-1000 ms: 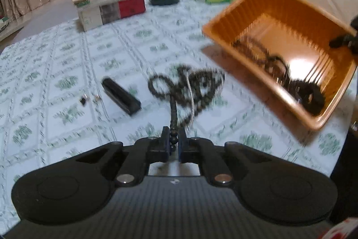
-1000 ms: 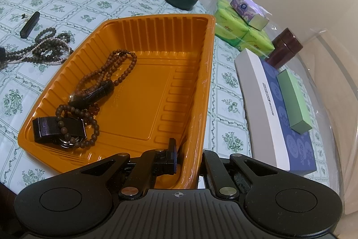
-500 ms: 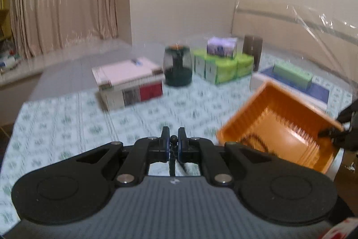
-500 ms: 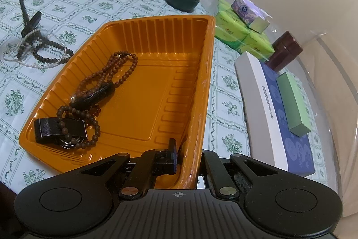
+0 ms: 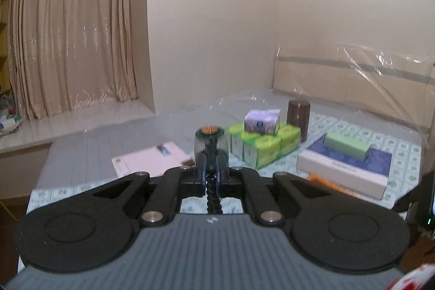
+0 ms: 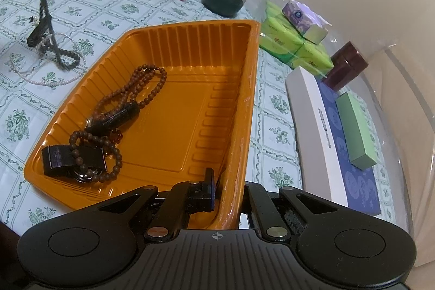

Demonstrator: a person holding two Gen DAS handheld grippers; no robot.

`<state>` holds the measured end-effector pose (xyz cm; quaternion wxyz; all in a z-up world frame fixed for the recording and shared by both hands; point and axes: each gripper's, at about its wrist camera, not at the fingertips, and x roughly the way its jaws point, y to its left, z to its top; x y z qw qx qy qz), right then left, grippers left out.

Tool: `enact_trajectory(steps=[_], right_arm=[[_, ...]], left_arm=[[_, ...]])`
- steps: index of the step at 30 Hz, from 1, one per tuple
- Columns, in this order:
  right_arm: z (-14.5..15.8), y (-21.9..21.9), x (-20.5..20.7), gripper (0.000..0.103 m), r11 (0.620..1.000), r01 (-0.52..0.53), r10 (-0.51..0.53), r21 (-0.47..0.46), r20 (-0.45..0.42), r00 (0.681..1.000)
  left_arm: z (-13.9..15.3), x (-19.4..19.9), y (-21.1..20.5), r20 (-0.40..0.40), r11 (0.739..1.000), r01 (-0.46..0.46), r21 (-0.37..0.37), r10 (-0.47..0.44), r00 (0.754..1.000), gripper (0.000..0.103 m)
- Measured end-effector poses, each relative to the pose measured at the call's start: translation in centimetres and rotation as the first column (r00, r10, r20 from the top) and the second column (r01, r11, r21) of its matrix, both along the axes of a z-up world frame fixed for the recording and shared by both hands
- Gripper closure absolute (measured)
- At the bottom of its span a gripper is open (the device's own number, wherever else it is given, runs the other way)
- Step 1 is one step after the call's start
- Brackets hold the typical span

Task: Organize jewelry
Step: 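Lift the long necklace high with the left gripper to free it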

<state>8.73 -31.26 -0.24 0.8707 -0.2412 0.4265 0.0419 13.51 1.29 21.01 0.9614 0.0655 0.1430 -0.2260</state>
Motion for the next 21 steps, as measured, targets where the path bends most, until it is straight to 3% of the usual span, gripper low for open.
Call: enact_trajectory(steps=[13,21], right_arm=[[0.1,0.1,0.1,0.098,1.000,-0.003,0.003,-0.002,0.000,1.000],[0.1,0.1,0.0,0.098,1.000,-0.004,0.004,0.002,0.004,1.000]], left_arm=[[7.3,0.1,-2.9,0.131,0.998,0.054,-0.041,-0.048,0.990,0.097],[9.1,-0.4,-6.6,0.166,0.991,0.127,-0.043,-0.118,0.979,0.097]])
